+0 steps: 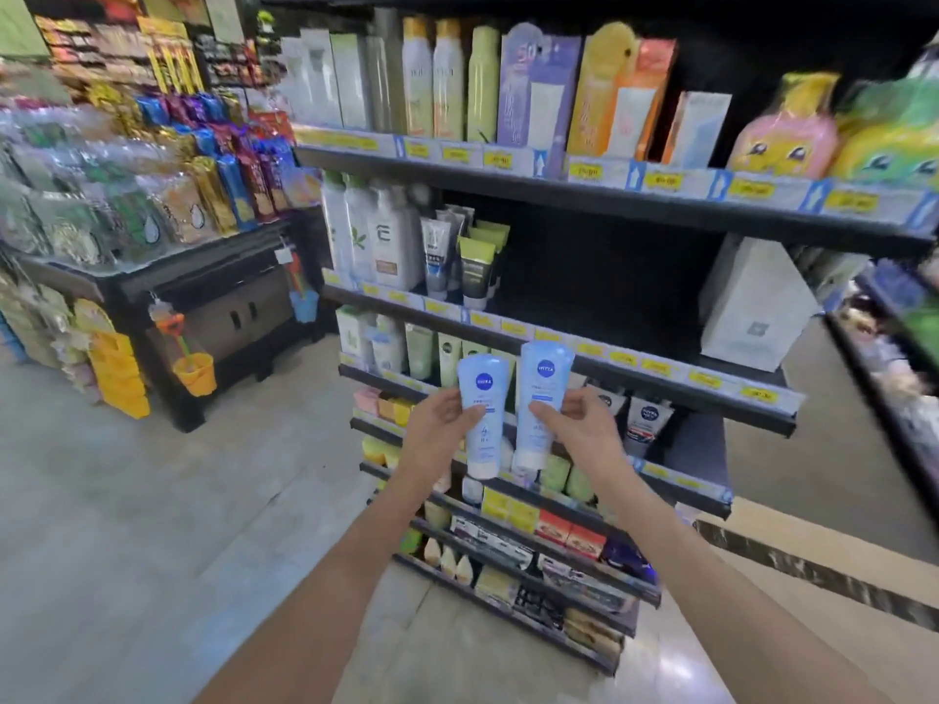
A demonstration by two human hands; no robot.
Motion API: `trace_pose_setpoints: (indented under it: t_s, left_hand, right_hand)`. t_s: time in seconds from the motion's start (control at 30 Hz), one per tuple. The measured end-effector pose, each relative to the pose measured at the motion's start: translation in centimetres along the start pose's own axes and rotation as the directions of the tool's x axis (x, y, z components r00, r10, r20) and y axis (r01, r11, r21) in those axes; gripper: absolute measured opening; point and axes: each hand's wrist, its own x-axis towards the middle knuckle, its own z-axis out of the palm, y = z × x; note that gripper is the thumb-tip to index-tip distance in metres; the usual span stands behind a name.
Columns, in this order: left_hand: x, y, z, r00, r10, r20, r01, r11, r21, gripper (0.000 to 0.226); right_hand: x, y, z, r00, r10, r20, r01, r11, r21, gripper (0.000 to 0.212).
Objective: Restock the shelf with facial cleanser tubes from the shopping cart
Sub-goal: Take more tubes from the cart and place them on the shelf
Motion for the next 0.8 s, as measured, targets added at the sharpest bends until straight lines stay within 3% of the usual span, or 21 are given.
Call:
trace_pose_setpoints:
  t_s: [0.2, 0.5, 0.8]
  left_hand:
    - [8.3, 1.7, -1.2, 0.997, 0.076, 0.018, -0.075, 0.997, -0.026, 0.029]
    - [18.6, 3.0, -2.1, 0.99, 0.121, 0.066, -0.118, 0.992, -0.049, 0.024]
    - [23.6, 1.1, -1.9, 0.99, 0.098, 0.104, -0.093, 0.994, -0.056, 0.03]
  right_hand:
    - [7.3, -4.0, 1.1, 0.995, -0.05, -0.083, 0.058, 0.994, 0.097, 0.039]
    - [19.7, -7.3, 2.3, 0.975, -0.108, -0.196, 0.134, 0.983, 0.125, 0.037]
    - [26.2, -5.9, 5.2, 0.97, -0.173, -0.168, 0.151, 0.979, -0.137, 0.035]
